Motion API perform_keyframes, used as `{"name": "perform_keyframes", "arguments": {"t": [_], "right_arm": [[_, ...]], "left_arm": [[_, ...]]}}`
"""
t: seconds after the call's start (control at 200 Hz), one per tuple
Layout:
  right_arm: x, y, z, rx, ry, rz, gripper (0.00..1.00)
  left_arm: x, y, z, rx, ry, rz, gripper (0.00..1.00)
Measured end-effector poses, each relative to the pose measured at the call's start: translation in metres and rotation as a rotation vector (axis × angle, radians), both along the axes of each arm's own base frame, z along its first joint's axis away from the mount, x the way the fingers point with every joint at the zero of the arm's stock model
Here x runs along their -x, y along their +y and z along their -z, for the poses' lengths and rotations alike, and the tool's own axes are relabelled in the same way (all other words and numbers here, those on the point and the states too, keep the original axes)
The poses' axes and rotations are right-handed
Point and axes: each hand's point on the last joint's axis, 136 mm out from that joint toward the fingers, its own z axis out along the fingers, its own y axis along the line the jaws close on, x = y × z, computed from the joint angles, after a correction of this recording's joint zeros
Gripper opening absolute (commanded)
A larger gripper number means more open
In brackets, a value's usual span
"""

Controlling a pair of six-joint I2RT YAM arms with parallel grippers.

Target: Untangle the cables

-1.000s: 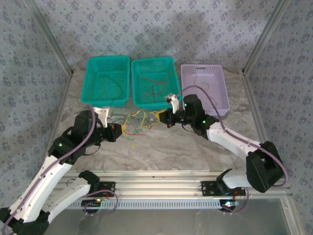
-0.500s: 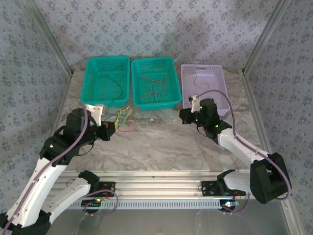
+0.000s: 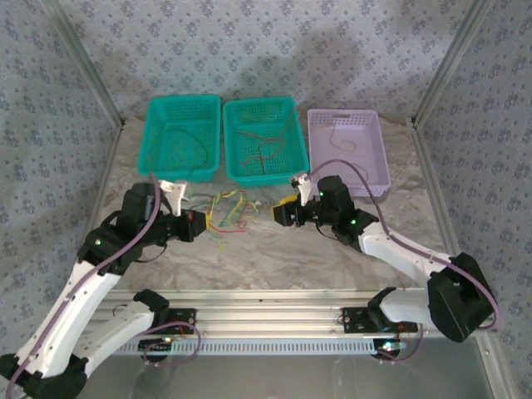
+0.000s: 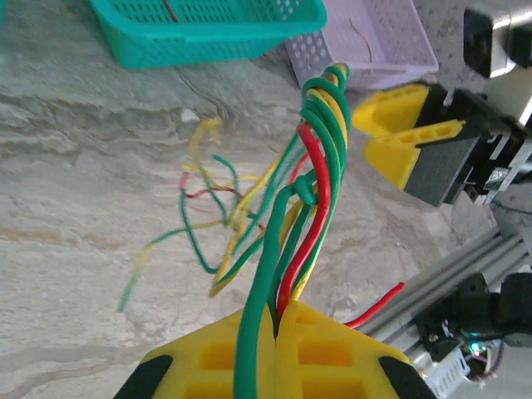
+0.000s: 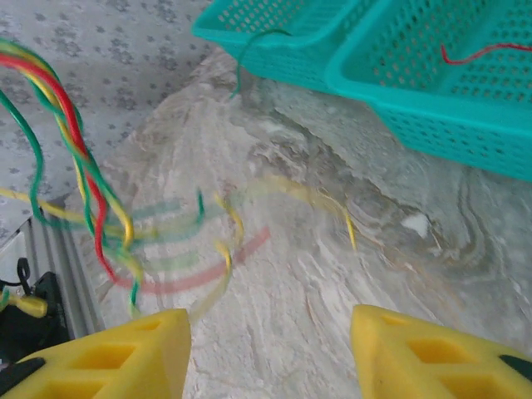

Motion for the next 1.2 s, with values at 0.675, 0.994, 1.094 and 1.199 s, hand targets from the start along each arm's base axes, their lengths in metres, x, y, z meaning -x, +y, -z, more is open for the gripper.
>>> {"name": "perform_keyframes", "arguments": {"t": [0.675, 0.994, 1.094, 1.199], "right_arm": [[0.0, 0.04, 0.013, -0.042, 0.008, -0.091, 0.58], [0.007, 0.024, -0.019, -0.126, -0.054, -0.103, 0.61], [0.011, 0.024, -0.026, -0.142, -0.063, -0.119, 0.61], [0.013, 0.024, -0.025, -0.149, -0.053, -0.131, 0.61]], "left_arm": [[-0.002, -0.014, 0.0, 0.077, 0.03, 0.025, 0.0], [-0.003, -0.013, 0.003, 0.071, 0.03, 0.02, 0.0], [-0.004, -0.013, 0.006, 0.067, 0.034, 0.017, 0.0], [-0.004, -0.012, 0.006, 0.064, 0.032, 0.013, 0.0]]}}
